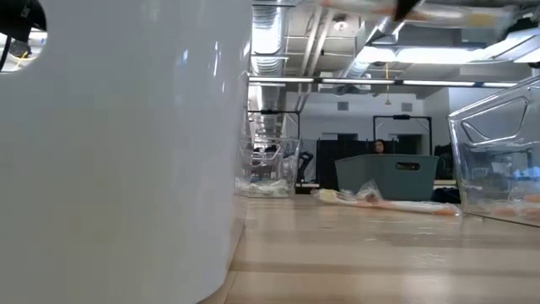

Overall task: Pick & Place Toothbrushes
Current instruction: Put the orange toothbrush into the bottom transparent bin

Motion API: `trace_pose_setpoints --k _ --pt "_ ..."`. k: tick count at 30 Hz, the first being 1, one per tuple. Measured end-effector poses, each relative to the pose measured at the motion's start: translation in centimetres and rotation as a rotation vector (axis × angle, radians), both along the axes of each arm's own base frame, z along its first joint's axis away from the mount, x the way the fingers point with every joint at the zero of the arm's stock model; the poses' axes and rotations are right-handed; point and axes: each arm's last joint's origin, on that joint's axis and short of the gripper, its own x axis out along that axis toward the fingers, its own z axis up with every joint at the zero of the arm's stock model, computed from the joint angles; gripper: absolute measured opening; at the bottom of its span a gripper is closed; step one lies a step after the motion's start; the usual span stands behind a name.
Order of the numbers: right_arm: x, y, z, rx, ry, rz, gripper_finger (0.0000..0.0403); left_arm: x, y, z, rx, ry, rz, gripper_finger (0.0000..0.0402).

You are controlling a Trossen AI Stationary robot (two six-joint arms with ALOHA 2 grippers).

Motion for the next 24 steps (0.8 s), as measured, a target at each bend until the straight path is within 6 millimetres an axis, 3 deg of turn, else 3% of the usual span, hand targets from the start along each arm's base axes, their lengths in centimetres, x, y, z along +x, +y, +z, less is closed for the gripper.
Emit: trace_pose_setpoints --k 5,12,17,24 --pt "-5.1 0.4 -1.2 0.025 0.018 -0.154 0.0004 0.0 0.0 0.0 0.000 -0.001 0.000 0.0131" --pt "-11.8 2.0 -5.6 0.085 0.074 -0.240 0.0001 0.0 0.0 0.1 0.000 -0.007 0.009 0.0131" --pt "-13.9 4.1 -8.0 0.181 0.034 -0.101 0.0001 0.0 0.0 0.1 -0.002 -0.014 0.012 0.0131" --pt "-14.8 6.0 -10.0 0.134 0.063 0.086 0.0007 0.1 0.1 0.2 -0.002 -0.025 0.028 0.0131"
